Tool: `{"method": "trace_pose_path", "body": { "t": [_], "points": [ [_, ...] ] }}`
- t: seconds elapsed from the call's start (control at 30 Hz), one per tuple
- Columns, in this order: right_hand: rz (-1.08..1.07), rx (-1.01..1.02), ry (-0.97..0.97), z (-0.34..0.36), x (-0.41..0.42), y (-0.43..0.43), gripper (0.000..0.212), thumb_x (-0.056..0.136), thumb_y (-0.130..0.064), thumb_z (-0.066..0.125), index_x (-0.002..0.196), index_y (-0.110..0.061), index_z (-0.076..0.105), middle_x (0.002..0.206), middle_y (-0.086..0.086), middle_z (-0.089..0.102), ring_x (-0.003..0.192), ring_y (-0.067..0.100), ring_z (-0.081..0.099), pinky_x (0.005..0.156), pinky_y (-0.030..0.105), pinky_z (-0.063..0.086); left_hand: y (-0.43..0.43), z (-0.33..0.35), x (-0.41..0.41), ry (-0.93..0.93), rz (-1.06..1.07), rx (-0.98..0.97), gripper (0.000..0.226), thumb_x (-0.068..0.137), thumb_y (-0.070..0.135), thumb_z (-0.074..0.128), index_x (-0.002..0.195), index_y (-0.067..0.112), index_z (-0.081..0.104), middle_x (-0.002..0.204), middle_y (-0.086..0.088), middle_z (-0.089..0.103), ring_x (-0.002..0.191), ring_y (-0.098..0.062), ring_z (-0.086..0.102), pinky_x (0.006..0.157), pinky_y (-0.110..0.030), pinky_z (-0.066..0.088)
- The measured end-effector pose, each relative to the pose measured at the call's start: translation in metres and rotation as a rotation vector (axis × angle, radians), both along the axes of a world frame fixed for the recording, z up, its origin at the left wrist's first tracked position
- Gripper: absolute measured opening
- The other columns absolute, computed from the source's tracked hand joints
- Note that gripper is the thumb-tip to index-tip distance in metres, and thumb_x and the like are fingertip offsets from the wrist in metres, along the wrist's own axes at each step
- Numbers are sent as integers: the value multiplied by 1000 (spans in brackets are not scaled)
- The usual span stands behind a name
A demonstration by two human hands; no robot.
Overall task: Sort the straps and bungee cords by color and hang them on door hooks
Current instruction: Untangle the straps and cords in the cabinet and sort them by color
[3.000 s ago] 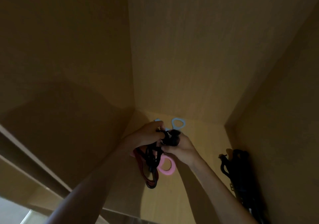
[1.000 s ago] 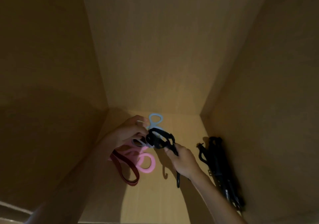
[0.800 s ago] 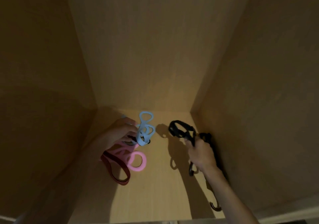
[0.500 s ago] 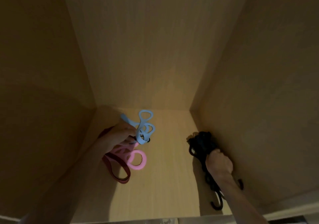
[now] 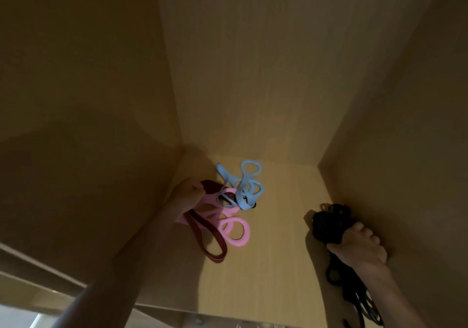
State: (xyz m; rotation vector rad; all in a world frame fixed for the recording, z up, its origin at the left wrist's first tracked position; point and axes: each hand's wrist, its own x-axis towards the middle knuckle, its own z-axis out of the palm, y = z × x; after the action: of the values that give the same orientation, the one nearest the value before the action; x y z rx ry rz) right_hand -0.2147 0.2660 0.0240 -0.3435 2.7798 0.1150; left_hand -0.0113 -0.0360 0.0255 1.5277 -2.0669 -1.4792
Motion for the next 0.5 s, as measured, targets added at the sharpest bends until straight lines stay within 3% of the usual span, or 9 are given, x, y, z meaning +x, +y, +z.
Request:
{"method": "trace_pose_path", "body": {
  "t": [0.07,0.17,0.33,0.43,0.5],
  "points": [
    [86,-63,82,3,8,-5,89,86,-52,55,146,-8,7,144,14,32,133,31,33,103,41,38,-1,-2,1,-20,-8,-46,14,75,13,60,68,21,51,99,-25,62,101,-41,60,69,-32,37],
    [193,-120,175,2,17,-13,74,89,-48,51,146,-15,16,142,12,33,131,30,34,104,42,37,-1,-8,3,-72,-51,-161,14,71,24,53,72,10,54,98,-22,63,95,-35,60,73,-37,41],
    [342,-131,291,-2,32,-36,54,90,-46,48,137,-20,36,138,9,38,127,28,34,101,41,35,-20,-54,10,-150,26,-201,57,60,29,48,111,5,54,115,-20,58,108,-36,55,93,-43,46],
    [338,-53,293,-8,43,-56,52,89,-48,47,132,-20,43,138,7,40,127,28,34,104,44,30,-13,-49,13,-205,44,-212,65,71,22,59,132,7,41,130,-22,48,117,-40,49,99,-47,43],
    [288,21,276,-11,45,-59,55,88,-50,45,133,-18,46,140,9,39,130,29,33,107,48,27,-6,-37,14,-248,21,-220,66,76,24,64,135,8,39,134,-21,46,120,-40,48,100,-46,42]
  ]
}}
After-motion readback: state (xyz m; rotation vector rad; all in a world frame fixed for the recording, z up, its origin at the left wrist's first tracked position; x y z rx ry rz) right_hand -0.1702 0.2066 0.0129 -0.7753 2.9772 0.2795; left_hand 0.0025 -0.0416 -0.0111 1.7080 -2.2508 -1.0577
